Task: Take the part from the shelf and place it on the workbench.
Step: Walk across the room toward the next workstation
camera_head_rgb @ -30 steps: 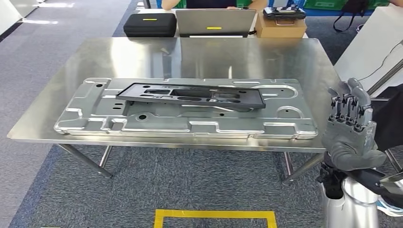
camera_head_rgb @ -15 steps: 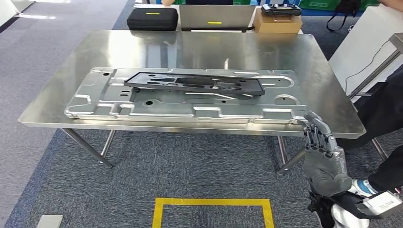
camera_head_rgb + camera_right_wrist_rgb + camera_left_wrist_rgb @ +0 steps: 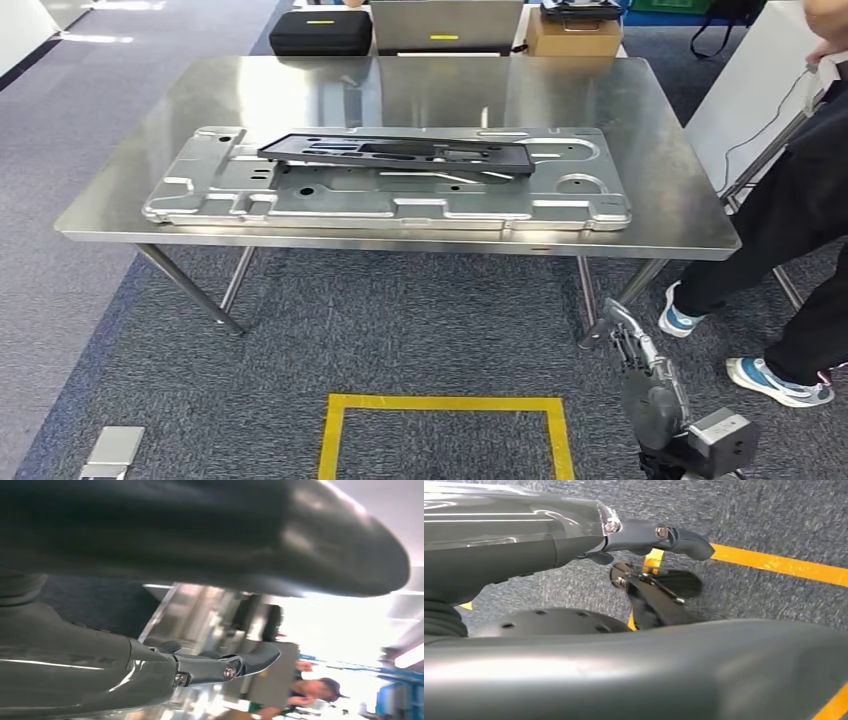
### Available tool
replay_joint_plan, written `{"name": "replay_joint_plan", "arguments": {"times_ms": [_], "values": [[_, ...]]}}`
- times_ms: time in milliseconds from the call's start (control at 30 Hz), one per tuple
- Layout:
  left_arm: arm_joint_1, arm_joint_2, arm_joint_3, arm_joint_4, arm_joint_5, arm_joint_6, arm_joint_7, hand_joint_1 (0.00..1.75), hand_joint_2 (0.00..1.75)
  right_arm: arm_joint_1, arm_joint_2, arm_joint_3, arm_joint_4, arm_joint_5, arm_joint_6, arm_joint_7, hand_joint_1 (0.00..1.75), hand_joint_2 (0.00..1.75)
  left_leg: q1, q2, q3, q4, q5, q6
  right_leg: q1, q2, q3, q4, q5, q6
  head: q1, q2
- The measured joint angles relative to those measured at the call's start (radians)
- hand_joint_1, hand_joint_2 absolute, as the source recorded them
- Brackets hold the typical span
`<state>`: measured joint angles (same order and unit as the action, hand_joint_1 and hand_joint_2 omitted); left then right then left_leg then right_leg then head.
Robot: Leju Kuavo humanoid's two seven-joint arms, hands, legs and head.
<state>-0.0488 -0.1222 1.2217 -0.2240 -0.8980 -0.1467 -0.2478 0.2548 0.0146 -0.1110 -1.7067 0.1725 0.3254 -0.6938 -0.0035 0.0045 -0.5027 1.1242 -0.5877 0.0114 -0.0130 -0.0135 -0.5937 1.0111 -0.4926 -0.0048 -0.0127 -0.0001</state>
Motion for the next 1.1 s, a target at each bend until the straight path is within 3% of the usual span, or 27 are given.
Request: {"name": "replay_joint_plan", "arguments": {"times_ms": [67, 100, 167, 200, 233, 300, 333, 367, 400, 433, 500, 567, 600, 667, 700, 767, 833, 867, 900, 933, 1000, 1067, 1100], "values": [[-0.004, -0.001, 0.006, 0.000, 0.000, 0.002, -0.006, 0.00, 0.00, 0.007, 0.003, -0.004, 0.055, 0.043, -0.017, 0.000, 0.00, 0.00, -0.007, -0.004, 0.085, -0.130, -0.006, 0.013, 0.002, -0.001, -0.012, 0.001, 0.019, 0.009, 0.000, 0.000], [-0.005, -0.002, 0.010, 0.000, 0.000, 0.001, -0.011, 0.00, 0.00, 0.008, 0.003, -0.005, 0.087, 0.064, -0.030, 0.000, 0.00, 0.00, -0.010, -0.006, 0.101, -0.161, -0.011, 0.016, 0.002, -0.001, -0.018, 0.001, 0.029, 0.015, 0.000, 0.000], [-0.006, -0.003, 0.016, 0.000, 0.002, -0.001, -0.021, 0.00, 0.00, 0.005, 0.003, 0.000, 0.158, 0.095, -0.068, 0.000, 0.00, 0.00, -0.010, -0.003, 0.091, -0.175, -0.001, 0.023, 0.001, 0.000, -0.029, 0.000, 0.041, 0.027, 0.001, 0.000], [-0.006, -0.003, 0.019, 0.000, 0.004, -0.002, -0.026, 0.00, 0.00, 0.002, 0.001, 0.008, 0.201, 0.107, -0.094, 0.000, 0.00, 0.00, -0.008, 0.000, 0.081, -0.177, 0.010, 0.029, 0.000, 0.002, -0.035, 0.008, 0.025, 0.031, 0.001, 0.000], [-0.006, -0.003, 0.022, 0.000, 0.006, -0.002, -0.031, 0.00, 0.00, -0.004, -0.002, 0.019, 0.249, 0.114, -0.120, 0.000, 0.00, 0.00, -0.007, 0.002, 0.069, -0.179, 0.024, 0.035, 0.000, 0.004, -0.043, 0.033, -0.012, 0.033, 0.002, 0.000], [-0.008, -0.003, 0.029, 0.000, 0.009, -0.005, -0.039, 0.00, 0.00, -0.022, -0.011, 0.047, 0.352, 0.121, -0.172, 0.000, 0.00, 0.00, -0.008, 0.007, 0.037, -0.178, 0.049, 0.044, -0.002, 0.006, -0.067, 0.138, -0.117, 0.035, 0.003, 0.000], [-0.008, -0.003, 0.033, 0.000, 0.008, -0.008, -0.041, 0.00, 0.00, -0.034, -0.015, 0.063, 0.408, 0.129, -0.200, 0.000, 0.00, 0.00, -0.010, 0.009, 0.020, -0.175, 0.061, 0.046, -0.002, 0.006, -0.076, 0.203, -0.153, 0.037, 0.003, 0.000], [-0.009, -0.003, 0.036, 0.000, 0.007, -0.011, -0.041, 0.00, 0.00, -0.048, -0.019, 0.078, 0.471, 0.142, -0.231, 0.000, 0.00, 0.00, -0.011, 0.011, 0.003, -0.172, 0.073, 0.046, -0.002, 0.006, -0.078, 0.253, -0.164, 0.040, 0.003, 0.000], [-0.009, -0.003, 0.038, 0.000, 0.006, -0.014, -0.042, 0.00, 0.00, -0.061, -0.021, 0.091, 0.534, 0.160, -0.260, 0.000, 0.00, 0.00, -0.012, 0.013, -0.015, -0.166, 0.082, 0.046, -0.002, 0.007, -0.067, 0.278, -0.151, 0.043, 0.003, 0.000], [-0.010, -0.003, 0.040, 0.000, 0.005, -0.016, -0.042, 0.00, 0.00, -0.075, -0.023, 0.103, 0.601, 0.179, -0.285, 0.000, 0.00, 0.00, -0.013, 0.014, -0.033, -0.158, 0.090, 0.045, -0.002, 0.007, -0.040, 0.267, -0.123, 0.045, 0.003, 0.000], [-0.013, -0.003, 0.043, 0.000, 0.003, -0.019, -0.042, 0.00, 0.00, -0.109, -0.025, 0.119, 0.738, 0.206, -0.325, 0.000, 0.00, 0.00, -0.014, 0.015, -0.068, -0.136, 0.102, 0.040, -0.001, 0.007, 0.061, 0.151, -0.083, 0.043, 0.003, 0.000], [-0.016, -0.004, 0.044, 0.000, -0.001, -0.022, -0.044, 0.00, 0.00, -0.158, -0.026, 0.128, 0.904, 0.218, -0.364, 0.008, 0.00, 0.00, -0.017, 0.016, -0.093, -0.114, 0.112, 0.031, 0.002, 0.007, 0.154, 0.014, -0.097, 0.033, 0.002, 0.000], [-0.017, -0.005, 0.044, 0.000, -0.003, -0.024, -0.046, 0.00, 0.00, -0.179, -0.026, 0.129, 0.989, 0.217, -0.379, 0.017, 0.00, 0.00, -0.018, 0.016, -0.101, -0.107, 0.118, 0.027, 0.004, 0.007, 0.174, -0.022, -0.108, 0.027, 0.002, 0.000], [-0.018, -0.005, 0.044, 0.000, -0.009, -0.026, -0.049, 0.00, 0.00, -0.207, -0.026, 0.128, 1.140, 0.205, -0.396, 0.081, 0.00, 0.00, -0.017, 0.014, -0.111, -0.102, 0.129, 0.016, 0.004, 0.004, 0.169, -0.037, -0.105, 0.012, 0.002, 0.000], [-0.016, -0.005, 0.044, 0.000, -0.012, -0.027, -0.049, 0.00, 0.00, -0.214, -0.025, 0.125, 1.203, 0.196, -0.399, 0.139, 0.00, 0.00, -0.015, 0.012, -0.117, -0.095, 0.117, 0.009, 0.003, 0.001, 0.161, -0.037, -0.096, 0.003, 0.001, 0.000], [-0.014, -0.005, 0.044, 0.000, -0.020, -0.031, -0.049, 0.00, 0.00, -0.224, -0.023, 0.116, 1.304, 0.173, -0.399, 0.290, 0.00, 0.00, -0.009, 0.007, -0.136, -0.035, 0.038, -0.008, -0.001, -0.005, 0.138, -0.038, -0.073, -0.012, 0.000, 0.000], [-0.016, -0.004, 0.044, 0.000, -0.026, -0.035, -0.049, 0.00, 0.00, -0.231, -0.020, 0.101, 1.369, 0.150, -0.387, 0.409, 0.00, 0.00, -0.001, 0.005, -0.159, 0.084, -0.057, -0.021, -0.001, -0.006, 0.106, -0.035, -0.050, -0.016, 0.000, 0.000], [-0.017, -0.004, 0.044, 0.000, -0.029, -0.038, -0.048, 0.00, 0.00, -0.235, -0.017, 0.093, 1.393, 0.142, -0.378, 0.447, 0.00, 0.00, 0.002, 0.005, -0.163, 0.136, -0.078, -0.024, -0.001, -0.006, 0.088, -0.032, -0.039, -0.015, -0.001, 0.000], [-0.019, -0.004, 0.044, 0.000, -0.031, -0.041, -0.048, 0.00, 0.00, -0.239, -0.014, 0.087, 1.414, 0.137, -0.371, 0.477, 0.00, 0.00, 0.004, 0.005, -0.154, 0.163, -0.074, -0.026, -0.001, -0.006, 0.069, -0.027, -0.028, -0.013, -0.001, 0.000], [-0.021, -0.004, 0.044, 0.000, -0.033, -0.043, -0.048, 0.00, 0.00, -0.243, -0.011, 0.081, 1.430, 0.133, -0.364, 0.500, 0.00, 0.00, 0.005, 0.005, -0.130, 0.157, -0.053, -0.025, -0.001, -0.006, 0.050, -0.020, -0.019, -0.011, -0.001, 0.000], [-0.026, -0.004, 0.044, 0.000, -0.030, -0.048, -0.049, 0.00, 0.00, -0.253, -0.006, 0.070, 1.454, 0.128, -0.355, 0.529, 0.00, 0.00, 0.005, 0.003, -0.033, 0.047, -0.007, -0.018, -0.001, -0.005, 0.019, -0.008, -0.003, -0.006, -0.001, 0.000], [-0.034, -0.002, 0.045, 0.000, -0.025, -0.051, -0.049, 0.00, 0.00, -0.263, -0.003, 0.059, 1.468, 0.125, -0.348, 0.542, 0.00, 0.00, 0.001, -0.001, 0.075, -0.102, -0.004, -0.006, 0.002, -0.003, 0.000, -0.001, 0.015, 0.002, 0.000, 0.000], [-0.037, -0.002, 0.045, 0.000, -0.021, -0.051, -0.048, 0.00, 0.00, -0.267, -0.003, 0.054, 1.474, 0.123, -0.346, 0.548, 0.00, 0.00, -0.002, -0.002, 0.104, -0.149, -0.011, 0.000, 0.003, -0.003, -0.006, 0.000, 0.026, 0.008, 0.000, 0.000]]}}
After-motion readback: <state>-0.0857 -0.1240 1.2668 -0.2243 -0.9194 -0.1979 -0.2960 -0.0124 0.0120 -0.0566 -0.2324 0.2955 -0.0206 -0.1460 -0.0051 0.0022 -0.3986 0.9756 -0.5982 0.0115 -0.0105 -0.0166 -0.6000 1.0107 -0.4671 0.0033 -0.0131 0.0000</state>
